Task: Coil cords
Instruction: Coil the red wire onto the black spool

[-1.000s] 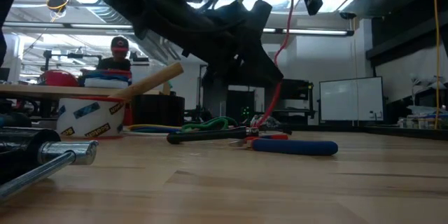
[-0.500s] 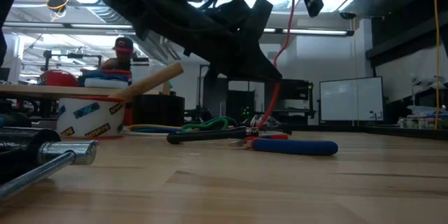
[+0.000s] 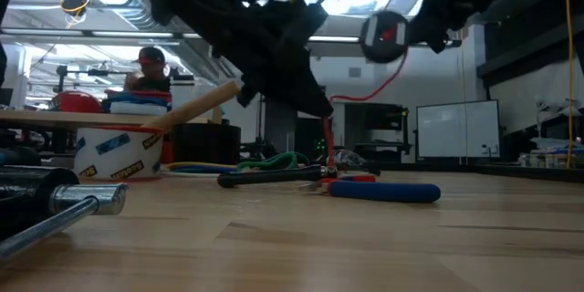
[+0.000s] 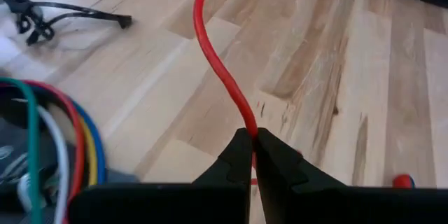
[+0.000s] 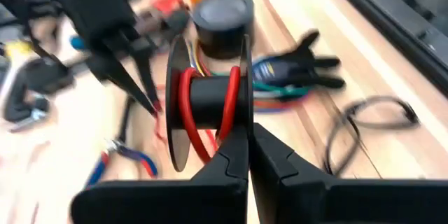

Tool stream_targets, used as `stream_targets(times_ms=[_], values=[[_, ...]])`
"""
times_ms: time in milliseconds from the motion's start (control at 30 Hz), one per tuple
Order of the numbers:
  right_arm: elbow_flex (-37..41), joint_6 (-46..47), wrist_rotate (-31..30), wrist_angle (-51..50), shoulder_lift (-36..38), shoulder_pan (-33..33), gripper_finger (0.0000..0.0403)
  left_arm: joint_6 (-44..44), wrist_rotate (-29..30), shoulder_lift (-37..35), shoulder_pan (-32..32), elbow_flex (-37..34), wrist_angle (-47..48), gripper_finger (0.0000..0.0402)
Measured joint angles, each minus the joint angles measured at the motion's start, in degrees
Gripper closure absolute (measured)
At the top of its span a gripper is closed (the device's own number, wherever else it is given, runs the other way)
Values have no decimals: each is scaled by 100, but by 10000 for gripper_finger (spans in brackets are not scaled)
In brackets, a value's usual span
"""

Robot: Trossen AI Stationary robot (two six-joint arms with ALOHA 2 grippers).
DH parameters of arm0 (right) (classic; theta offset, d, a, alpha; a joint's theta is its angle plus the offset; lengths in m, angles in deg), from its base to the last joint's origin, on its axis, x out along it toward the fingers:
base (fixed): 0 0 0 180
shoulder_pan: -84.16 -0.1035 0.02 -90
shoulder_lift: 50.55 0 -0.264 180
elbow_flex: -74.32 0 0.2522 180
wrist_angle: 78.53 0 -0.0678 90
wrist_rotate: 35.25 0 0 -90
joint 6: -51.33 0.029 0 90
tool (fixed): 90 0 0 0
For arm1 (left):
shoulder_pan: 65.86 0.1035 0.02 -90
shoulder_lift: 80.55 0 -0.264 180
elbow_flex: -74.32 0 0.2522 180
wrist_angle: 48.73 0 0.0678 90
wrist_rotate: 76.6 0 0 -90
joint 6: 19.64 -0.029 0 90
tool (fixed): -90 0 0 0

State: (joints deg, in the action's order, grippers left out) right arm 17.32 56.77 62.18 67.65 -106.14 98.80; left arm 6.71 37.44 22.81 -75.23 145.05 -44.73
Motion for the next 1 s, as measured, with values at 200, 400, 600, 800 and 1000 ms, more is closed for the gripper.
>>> stream_targets(times_ms=[200, 400, 600, 800, 1000], values=[[0, 1, -198, -703, -14, 0, 402, 42, 297, -227, 4, 0, 535, 401], [0, 15, -196, -918, -137, -4, 402, 30, 362, -331, 129, 0, 617, 401], [0, 24, -293, -1007, -390, -4, 402, -1, 377, -464, 351, -2, 604, 401], [2, 29, -516, -981, -812, -4, 402, -249, 372, -612, 495, 0, 211, 401], [2, 87, -648, -489, -1316, -4, 402, -428, 279, -617, 585, 0, -515, 401]])
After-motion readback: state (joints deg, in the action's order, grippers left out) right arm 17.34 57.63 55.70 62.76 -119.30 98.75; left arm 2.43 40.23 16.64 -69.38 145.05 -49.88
